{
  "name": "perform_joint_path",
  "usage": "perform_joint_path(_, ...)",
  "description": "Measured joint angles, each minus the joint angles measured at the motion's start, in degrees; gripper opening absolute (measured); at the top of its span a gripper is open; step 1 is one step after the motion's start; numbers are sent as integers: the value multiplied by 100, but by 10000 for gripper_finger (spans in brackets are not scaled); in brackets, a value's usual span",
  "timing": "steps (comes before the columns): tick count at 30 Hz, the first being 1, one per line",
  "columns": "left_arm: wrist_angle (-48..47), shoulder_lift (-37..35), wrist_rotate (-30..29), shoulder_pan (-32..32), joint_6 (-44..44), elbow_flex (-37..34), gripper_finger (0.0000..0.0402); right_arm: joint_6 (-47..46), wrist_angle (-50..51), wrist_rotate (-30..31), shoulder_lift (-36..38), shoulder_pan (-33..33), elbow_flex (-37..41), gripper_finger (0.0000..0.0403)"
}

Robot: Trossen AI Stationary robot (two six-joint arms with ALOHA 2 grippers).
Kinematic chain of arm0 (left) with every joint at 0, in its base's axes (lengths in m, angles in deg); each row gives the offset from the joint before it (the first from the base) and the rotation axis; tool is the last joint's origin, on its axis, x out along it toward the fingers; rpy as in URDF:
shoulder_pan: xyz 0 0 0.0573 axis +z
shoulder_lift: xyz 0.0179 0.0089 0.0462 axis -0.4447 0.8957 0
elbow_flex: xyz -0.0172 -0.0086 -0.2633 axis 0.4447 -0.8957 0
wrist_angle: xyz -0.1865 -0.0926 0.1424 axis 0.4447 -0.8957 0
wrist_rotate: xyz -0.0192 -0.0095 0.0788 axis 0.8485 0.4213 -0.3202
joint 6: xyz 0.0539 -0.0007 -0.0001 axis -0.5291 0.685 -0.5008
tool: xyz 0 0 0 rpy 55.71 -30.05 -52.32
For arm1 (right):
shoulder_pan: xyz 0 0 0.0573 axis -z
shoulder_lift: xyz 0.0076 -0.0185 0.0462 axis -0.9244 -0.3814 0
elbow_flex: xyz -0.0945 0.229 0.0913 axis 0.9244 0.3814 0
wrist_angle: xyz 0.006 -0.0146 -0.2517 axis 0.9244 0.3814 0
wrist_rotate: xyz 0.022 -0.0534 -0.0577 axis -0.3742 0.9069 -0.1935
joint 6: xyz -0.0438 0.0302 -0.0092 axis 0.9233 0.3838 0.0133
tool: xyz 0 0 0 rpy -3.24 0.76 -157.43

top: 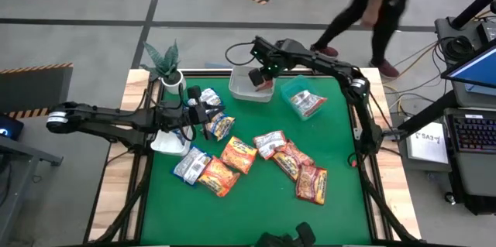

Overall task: Sort Maruchan noodles
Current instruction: Put the red noodle pack into the gray bin

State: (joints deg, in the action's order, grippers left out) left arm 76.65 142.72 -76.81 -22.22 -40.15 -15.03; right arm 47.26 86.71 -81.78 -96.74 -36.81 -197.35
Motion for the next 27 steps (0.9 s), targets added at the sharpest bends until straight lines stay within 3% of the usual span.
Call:
perform_joint_path(13, 8, 0, 0, 0, 0, 0, 0, 209, 487, 138, -674, 2, -388, 52)
perform_joint_path(27, 3, 7, 0, 0, 2, 0, 0, 197, 495, 328, -667, 2, -390, 127)
